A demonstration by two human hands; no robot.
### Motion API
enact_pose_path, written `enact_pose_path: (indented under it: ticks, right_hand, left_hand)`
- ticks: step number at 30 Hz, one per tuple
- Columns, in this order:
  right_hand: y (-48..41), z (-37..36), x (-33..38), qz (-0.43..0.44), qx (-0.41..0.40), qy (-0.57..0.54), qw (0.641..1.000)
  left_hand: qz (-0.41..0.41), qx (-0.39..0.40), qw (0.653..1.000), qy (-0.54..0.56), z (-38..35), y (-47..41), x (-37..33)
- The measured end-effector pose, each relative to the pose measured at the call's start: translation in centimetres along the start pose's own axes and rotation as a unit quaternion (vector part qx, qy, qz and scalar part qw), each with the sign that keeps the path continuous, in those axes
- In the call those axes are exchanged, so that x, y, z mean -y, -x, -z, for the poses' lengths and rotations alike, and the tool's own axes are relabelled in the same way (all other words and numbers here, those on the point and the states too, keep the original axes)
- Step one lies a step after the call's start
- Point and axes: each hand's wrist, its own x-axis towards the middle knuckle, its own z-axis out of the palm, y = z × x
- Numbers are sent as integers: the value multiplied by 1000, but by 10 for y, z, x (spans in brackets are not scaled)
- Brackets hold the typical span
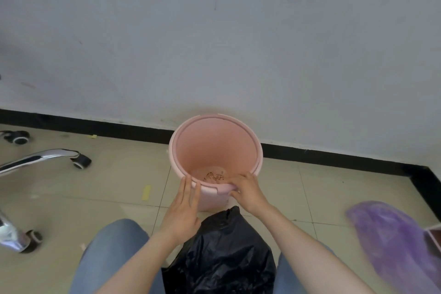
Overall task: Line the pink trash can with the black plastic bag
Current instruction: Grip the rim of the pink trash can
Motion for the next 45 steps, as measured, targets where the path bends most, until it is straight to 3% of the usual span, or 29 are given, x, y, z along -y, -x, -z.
enact_pose_path:
  ticks: [4, 15, 18, 20, 22, 30, 36, 38, 42, 45]
  right_hand:
    - [-2, 30, 9, 5, 19, -36, 999]
    - [-28, 132, 56, 94, -43, 2, 995]
    - [-51, 159, 62, 97, -165, 97, 977]
    - [-73, 172, 71, 71, -298, 195, 932]
    - [-94, 180, 86, 30, -336, 198, 920]
    - [-165, 205, 104, 17, -178, 244, 953]
    - [-120, 154, 79, 86, -164, 142, 972]
    - [-93, 129, 66, 114, -153, 123, 974]
    - [-53, 86, 32, 123, -118, 137, 976]
    - [-26, 60, 2, 125, -180, 110, 969]
  left_hand:
    - [21, 74, 997, 29, 9, -3, -4]
    - [-42, 76, 996, 38, 27, -5, 23]
    - [-42, 86, 994, 44, 30, -6, 21]
    - [-41, 88, 994, 43, 32, -6, 19]
    - [-42, 86, 994, 42, 34, -6, 20]
    - [-32, 67, 996, 50, 33, -12, 21]
    - [-33, 55, 998, 17, 28, -14, 27]
    - [-30, 18, 999, -38, 26, -14, 28]
    - [49, -26, 998, 27, 14, -3, 19]
    - [117, -1, 990, 84, -8, 7, 5]
